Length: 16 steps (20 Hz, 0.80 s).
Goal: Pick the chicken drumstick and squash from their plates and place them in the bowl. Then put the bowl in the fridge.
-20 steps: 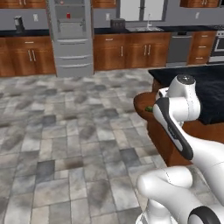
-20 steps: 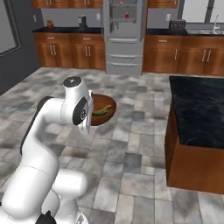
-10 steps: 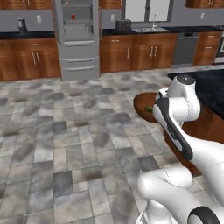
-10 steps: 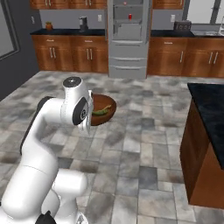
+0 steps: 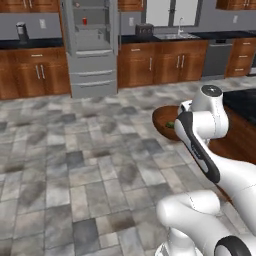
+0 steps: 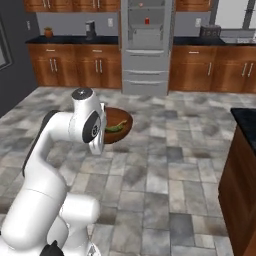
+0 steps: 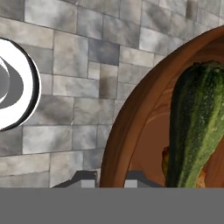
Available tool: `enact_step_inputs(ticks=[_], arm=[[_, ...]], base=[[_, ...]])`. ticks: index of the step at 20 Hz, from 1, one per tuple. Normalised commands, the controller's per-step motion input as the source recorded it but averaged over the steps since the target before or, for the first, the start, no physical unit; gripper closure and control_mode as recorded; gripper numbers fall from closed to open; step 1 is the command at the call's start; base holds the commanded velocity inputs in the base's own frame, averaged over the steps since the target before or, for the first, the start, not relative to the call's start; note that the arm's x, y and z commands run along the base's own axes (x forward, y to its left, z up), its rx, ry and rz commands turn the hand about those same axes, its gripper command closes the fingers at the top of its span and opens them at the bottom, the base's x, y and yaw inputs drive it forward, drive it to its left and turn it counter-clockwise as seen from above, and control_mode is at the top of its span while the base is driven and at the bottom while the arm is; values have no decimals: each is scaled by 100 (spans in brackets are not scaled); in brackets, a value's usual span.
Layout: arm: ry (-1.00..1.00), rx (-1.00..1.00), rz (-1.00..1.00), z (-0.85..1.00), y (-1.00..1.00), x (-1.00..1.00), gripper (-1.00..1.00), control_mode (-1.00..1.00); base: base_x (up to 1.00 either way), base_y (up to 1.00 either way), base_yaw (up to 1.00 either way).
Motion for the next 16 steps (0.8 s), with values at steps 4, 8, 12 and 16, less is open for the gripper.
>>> enact_step_inputs(ticks=[4, 8, 12, 16], arm=[[0, 0, 0, 0, 0, 0, 100, 100], [0, 0, 0, 0, 0, 0, 100, 100], [0, 0, 0, 0, 0, 0, 100, 100], [0, 0, 0, 0, 0, 0, 100, 100]], base=[[85, 43, -14], [90, 33, -13], [94, 26, -8], [94, 27, -6]])
